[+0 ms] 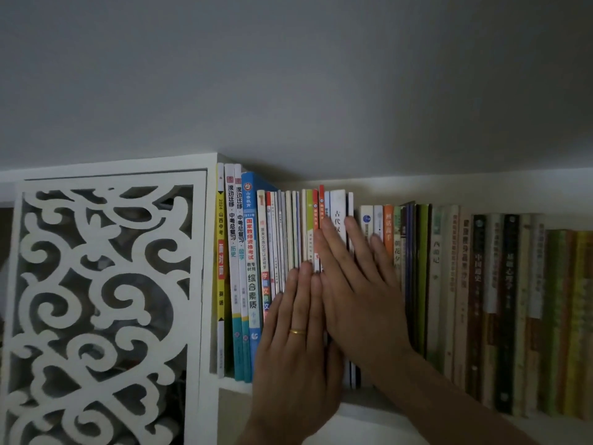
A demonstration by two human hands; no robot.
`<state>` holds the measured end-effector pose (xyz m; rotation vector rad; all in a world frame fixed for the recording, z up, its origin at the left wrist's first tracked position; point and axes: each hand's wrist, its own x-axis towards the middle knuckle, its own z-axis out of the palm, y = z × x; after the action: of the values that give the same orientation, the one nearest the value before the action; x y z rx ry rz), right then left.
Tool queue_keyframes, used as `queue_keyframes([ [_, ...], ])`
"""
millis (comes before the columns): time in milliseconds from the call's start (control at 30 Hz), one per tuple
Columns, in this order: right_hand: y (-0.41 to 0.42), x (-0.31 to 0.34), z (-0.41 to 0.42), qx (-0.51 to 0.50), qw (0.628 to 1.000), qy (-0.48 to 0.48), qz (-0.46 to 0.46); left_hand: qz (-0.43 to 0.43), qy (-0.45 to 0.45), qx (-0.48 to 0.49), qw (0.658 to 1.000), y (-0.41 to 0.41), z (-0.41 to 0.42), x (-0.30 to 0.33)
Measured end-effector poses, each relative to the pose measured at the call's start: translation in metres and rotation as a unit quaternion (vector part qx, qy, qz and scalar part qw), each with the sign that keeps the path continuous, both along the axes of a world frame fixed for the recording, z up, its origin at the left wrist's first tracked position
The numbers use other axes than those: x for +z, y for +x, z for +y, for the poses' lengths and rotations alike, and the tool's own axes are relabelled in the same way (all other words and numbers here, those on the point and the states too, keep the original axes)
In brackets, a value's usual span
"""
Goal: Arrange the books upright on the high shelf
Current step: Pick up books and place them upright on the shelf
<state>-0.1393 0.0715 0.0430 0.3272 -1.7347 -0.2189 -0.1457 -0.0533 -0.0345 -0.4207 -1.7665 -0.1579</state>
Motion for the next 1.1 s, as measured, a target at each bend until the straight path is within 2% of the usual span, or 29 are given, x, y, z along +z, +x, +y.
queue_keyframes([
  [133,0.018,0.001,0.003,-0.012,0.997,0.006,-0.071,-0.057,-0.030,0.032,0.997,0.025,0.001,0.005],
  [300,0.048,-0.023,0.046,-0.069,0.988,0.034,-0.132,-0.094,-0.072,0.039,0.992,0.049,0.005,-0.012],
  [400,0.072,-0.017,0.069,-0.040,0.986,0.051,-0.152,-0.120,-0.011,0.061,0.991,0.070,0.030,-0.005],
  [500,0.110,-0.010,0.107,0.019,0.988,-0.080,-0.127,-0.076,0.041,0.006,0.996,0.097,0.069,0.008],
  [600,0.149,-0.024,0.185,0.033,0.963,-0.256,-0.080,-0.011,-0.032,-0.094,0.995,0.120,0.126,0.015],
  [667,0.175,-0.033,0.249,-0.005,0.933,-0.348,-0.096,0.007,-0.065,-0.147,0.987,0.131,0.169,0.018],
  [767,0.214,-0.035,0.343,-0.142,0.852,-0.465,-0.192,0.012,-0.100,-0.212,0.972,0.140,0.243,0.018],
  [833,0.236,-0.038,0.394,-0.205,0.808,-0.492,-0.253,-0.008,-0.136,-0.233,0.963,0.144,0.298,0.011],
  [900,0.252,-0.047,0.427,-0.260,0.773,-0.483,-0.319,-0.075,-0.155,-0.241,0.955,0.149,0.346,0.003],
  [967,0.259,-0.054,0.447,-0.276,0.763,-0.469,-0.349,-0.147,-0.180,-0.208,0.950,0.151,0.380,-0.003],
  [1033,0.261,-0.053,0.459,-0.207,0.775,-0.486,-0.346,-0.150,-0.200,-0.168,0.954,0.151,0.397,-0.005],
  [1100,0.258,-0.046,0.462,-0.088,0.765,-0.551,-0.322,-0.143,-0.194,-0.158,0.958,0.152,0.399,-0.003],
])
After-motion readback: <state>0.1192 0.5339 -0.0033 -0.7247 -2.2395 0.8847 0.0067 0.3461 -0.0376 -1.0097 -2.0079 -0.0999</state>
